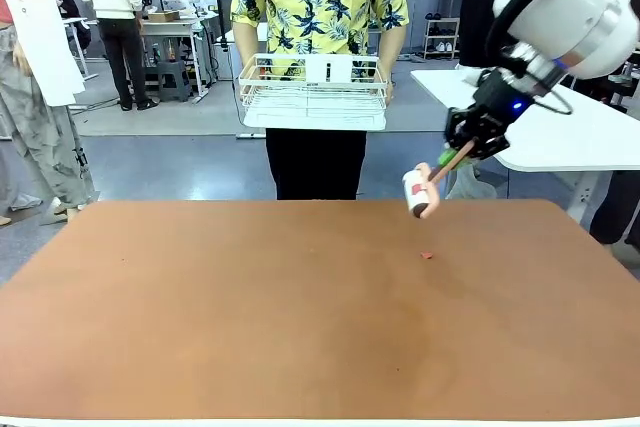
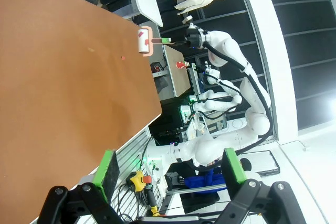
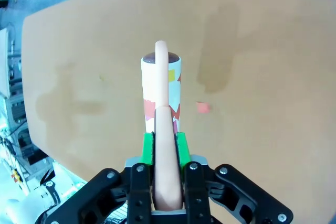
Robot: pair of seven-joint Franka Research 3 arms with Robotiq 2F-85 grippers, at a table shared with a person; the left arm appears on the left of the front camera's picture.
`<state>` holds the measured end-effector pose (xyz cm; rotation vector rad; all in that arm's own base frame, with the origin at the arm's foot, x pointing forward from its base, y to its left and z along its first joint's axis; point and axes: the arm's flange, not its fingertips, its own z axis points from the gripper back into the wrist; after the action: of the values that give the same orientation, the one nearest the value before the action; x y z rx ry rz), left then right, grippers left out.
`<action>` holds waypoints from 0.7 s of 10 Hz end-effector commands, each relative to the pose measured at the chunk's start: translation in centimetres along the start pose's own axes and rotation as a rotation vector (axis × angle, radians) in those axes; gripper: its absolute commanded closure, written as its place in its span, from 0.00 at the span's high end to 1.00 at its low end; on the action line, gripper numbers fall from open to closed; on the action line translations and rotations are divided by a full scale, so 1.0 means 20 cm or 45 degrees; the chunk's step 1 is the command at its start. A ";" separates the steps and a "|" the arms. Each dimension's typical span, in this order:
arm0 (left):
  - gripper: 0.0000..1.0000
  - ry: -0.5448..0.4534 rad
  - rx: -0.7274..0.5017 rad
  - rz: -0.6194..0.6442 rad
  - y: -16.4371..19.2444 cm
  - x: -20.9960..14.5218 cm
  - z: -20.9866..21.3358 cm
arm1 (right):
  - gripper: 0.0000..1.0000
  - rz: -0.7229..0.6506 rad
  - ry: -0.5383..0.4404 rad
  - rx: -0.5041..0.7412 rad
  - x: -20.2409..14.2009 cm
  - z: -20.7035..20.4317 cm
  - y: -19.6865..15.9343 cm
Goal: Clean the table.
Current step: Clean the table with the Lint Roller when the human lifts the Dish drying rack.
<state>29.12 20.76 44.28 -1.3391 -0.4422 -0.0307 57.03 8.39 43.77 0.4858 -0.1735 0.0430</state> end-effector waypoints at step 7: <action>1.00 -0.003 -0.006 -0.004 -0.02 -0.01 0.01 | 0.21 0.047 -0.021 -0.273 -0.31 0.52 -0.40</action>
<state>29.12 20.76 44.29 -1.3388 -0.4424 -0.0308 49.33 -3.40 48.65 0.2530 -0.2029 0.0335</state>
